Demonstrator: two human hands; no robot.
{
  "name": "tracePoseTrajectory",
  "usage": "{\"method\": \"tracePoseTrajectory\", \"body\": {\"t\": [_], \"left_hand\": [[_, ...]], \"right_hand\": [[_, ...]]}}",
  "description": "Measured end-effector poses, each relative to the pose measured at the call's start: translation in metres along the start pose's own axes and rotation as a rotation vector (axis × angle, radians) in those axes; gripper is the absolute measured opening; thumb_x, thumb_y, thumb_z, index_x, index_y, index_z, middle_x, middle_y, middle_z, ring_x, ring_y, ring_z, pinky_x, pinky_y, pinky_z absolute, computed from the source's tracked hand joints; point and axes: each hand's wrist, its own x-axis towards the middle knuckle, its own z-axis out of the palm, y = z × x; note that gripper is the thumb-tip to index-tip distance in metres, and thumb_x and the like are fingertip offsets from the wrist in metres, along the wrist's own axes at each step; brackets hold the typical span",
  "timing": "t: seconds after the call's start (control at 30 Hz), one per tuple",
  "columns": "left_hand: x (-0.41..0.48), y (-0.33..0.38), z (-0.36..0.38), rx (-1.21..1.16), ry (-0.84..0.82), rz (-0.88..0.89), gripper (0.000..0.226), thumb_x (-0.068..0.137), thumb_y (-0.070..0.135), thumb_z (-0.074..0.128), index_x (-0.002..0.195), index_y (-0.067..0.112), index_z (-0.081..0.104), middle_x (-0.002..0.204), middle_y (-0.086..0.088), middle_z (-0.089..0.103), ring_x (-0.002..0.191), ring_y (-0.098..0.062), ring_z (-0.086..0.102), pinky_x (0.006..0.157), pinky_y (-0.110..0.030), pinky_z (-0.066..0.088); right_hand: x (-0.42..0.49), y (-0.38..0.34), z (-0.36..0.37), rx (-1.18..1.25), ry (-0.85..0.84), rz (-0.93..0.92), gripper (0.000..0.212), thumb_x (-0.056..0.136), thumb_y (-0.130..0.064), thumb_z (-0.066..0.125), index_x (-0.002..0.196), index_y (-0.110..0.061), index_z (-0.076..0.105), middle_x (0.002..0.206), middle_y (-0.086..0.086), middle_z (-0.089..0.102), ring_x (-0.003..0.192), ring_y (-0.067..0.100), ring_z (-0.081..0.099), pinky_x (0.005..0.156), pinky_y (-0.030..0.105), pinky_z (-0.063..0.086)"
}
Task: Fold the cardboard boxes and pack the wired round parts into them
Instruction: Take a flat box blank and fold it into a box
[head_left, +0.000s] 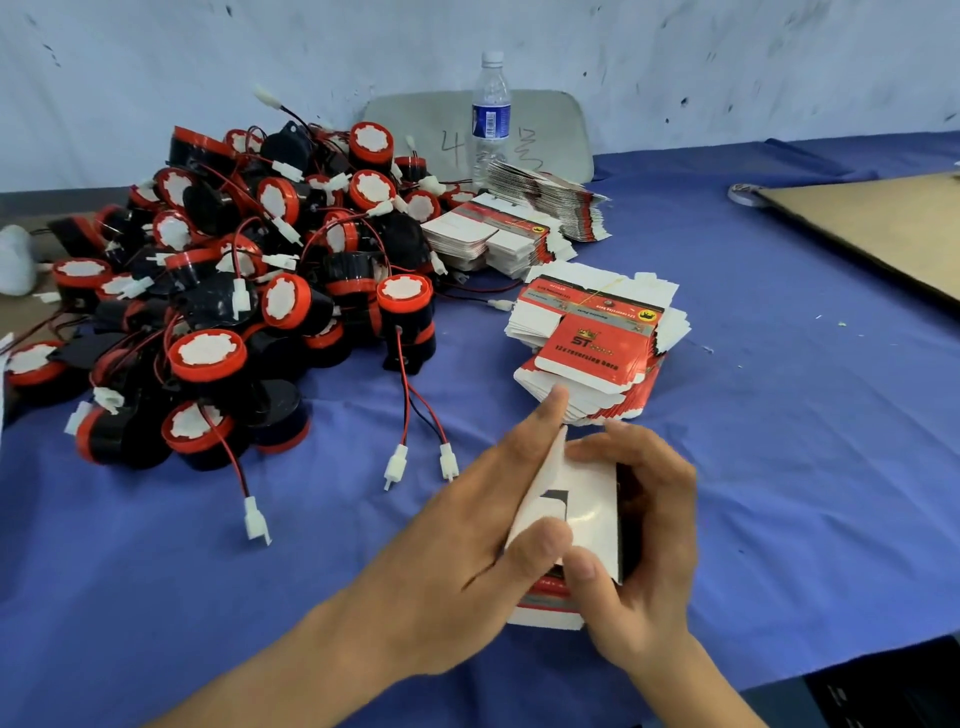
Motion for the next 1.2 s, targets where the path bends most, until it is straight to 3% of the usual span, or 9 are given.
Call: {"method": "tracePoseTrajectory", "body": {"t": [0.1,0.23,0.57,0.77,0.83,0.93,1.03,1.1,1.2], "left_hand": [[0.002,-0.007,0.0,0.052,-0.025,0.202,0.065,0.1,0.053,0.022,0.15,0.011,0.024,0.16,0.007,0.02,0.147,-0.01,0.02,0.117,-0.026,0.019],[0.004,-0.025,-0.004,0.065,0.075,0.362,0.061,0.097,0.053,0.034,0.131,0.006,0.054,0.14,-0.001,0.048,0.135,-0.021,0.043,0.112,-0.035,0.033],[0.006,-0.038,-0.008,0.128,0.29,0.465,0.07,0.1,0.056,0.024,0.09,0.002,0.068,0.101,-0.006,0.06,0.098,-0.026,0.063,0.095,-0.049,0.046],[0.003,-0.029,-0.013,0.102,0.399,0.413,0.06,0.098,0.059,0.03,0.108,0.007,0.057,0.12,-0.01,0.052,0.123,-0.031,0.055,0.098,-0.039,0.047],[0.002,-0.023,-0.011,0.048,0.399,0.351,0.059,0.095,0.062,0.036,0.112,0.008,0.055,0.124,-0.01,0.047,0.123,-0.033,0.055,0.094,-0.039,0.05],[-0.006,-0.009,-0.009,-0.305,0.308,0.104,0.047,0.092,0.051,0.052,0.13,0.025,0.045,0.142,0.003,0.043,0.12,-0.028,0.057,0.087,-0.033,0.053],[-0.016,0.005,-0.008,-0.642,0.244,-0.22,0.059,0.078,0.028,0.063,0.134,0.035,0.043,0.127,0.02,0.058,0.106,-0.008,0.064,0.075,-0.02,0.054],[-0.017,0.005,-0.012,-0.683,0.327,-0.477,0.066,0.06,0.034,0.073,0.123,0.04,0.053,0.11,0.009,0.067,0.095,-0.009,0.068,0.073,-0.022,0.054],[-0.01,0.011,-0.024,-1.011,0.1,-0.678,0.069,0.056,0.033,0.074,0.122,0.018,0.061,0.097,-0.01,0.07,0.08,-0.019,0.068,0.067,-0.023,0.053]], "right_hand": [[0.0,0.0,0.001,0.057,0.007,-0.04,0.058,0.091,-0.052,0.052,0.131,-0.016,0.032,0.111,0.017,0.049,0.098,0.017,0.057,0.082,0.027,0.045],[0.003,-0.003,0.005,0.073,0.031,-0.034,0.056,0.086,-0.056,0.055,0.128,-0.024,0.037,0.107,0.015,0.043,0.087,0.044,0.05,0.074,0.043,0.044],[0.017,-0.002,0.017,0.045,0.012,-0.116,0.057,0.081,-0.052,0.059,0.121,-0.015,0.041,0.116,-0.006,0.044,0.101,0.036,0.047,0.074,0.051,0.045],[0.027,-0.002,0.021,0.104,0.012,-0.157,0.057,0.08,-0.051,0.06,0.12,-0.016,0.044,0.114,0.001,0.048,0.105,0.034,0.048,0.077,0.053,0.045],[0.027,-0.002,0.021,0.125,0.018,-0.158,0.057,0.08,-0.052,0.061,0.124,-0.02,0.045,0.115,0.004,0.047,0.105,0.037,0.048,0.078,0.055,0.045],[0.027,-0.002,0.017,0.125,0.025,-0.152,0.06,0.08,-0.052,0.062,0.128,-0.022,0.044,0.114,0.006,0.046,0.104,0.038,0.05,0.078,0.053,0.045],[0.028,-0.002,0.011,0.085,0.013,-0.173,0.058,0.078,-0.05,0.063,0.124,-0.022,0.044,0.117,0.001,0.045,0.104,0.038,0.051,0.077,0.053,0.046],[0.027,-0.001,0.008,0.021,-0.004,-0.225,0.059,0.077,-0.049,0.063,0.121,-0.016,0.042,0.122,-0.006,0.044,0.106,0.032,0.051,0.078,0.05,0.047],[0.026,-0.001,0.009,0.037,-0.001,-0.269,0.06,0.077,-0.05,0.063,0.121,-0.014,0.042,0.123,-0.006,0.044,0.105,0.03,0.052,0.077,0.052,0.048]]}}
